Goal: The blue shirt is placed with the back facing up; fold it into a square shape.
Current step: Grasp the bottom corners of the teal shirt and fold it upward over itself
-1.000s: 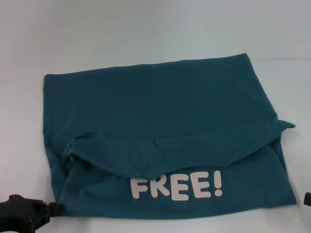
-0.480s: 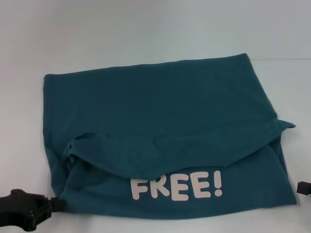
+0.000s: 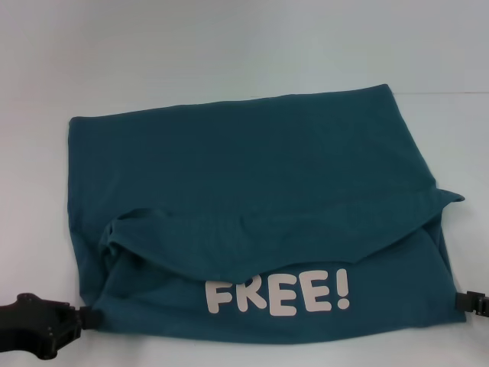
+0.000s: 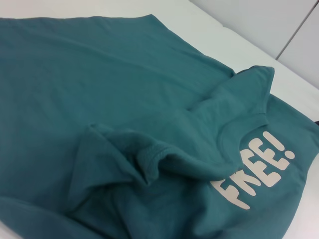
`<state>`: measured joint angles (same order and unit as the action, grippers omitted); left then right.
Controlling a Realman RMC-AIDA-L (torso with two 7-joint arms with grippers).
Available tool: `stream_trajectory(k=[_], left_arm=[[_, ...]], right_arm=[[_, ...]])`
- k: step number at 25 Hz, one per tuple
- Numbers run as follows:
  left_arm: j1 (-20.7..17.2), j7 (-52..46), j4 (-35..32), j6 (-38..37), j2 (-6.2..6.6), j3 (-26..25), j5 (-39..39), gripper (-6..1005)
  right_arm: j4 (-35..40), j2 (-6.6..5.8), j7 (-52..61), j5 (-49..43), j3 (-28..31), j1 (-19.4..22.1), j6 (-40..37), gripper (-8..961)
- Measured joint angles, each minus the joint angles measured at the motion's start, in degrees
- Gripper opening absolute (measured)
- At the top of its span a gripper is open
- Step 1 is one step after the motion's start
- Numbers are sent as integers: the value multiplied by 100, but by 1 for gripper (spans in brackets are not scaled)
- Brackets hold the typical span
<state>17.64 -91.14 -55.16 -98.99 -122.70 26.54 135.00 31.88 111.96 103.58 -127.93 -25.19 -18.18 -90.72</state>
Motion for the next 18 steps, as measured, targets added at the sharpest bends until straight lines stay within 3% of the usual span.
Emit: stream_trajectory(k=[8, 18], left_arm=[[22, 0, 8, 20, 0, -1, -1, 11], [29, 0, 15, 21, 0, 2, -1, 12]], right_arm=[[-59, 42, 3, -4, -133, -23, 11, 516], [-77, 86, 4, -86, -230, -66, 11, 491]])
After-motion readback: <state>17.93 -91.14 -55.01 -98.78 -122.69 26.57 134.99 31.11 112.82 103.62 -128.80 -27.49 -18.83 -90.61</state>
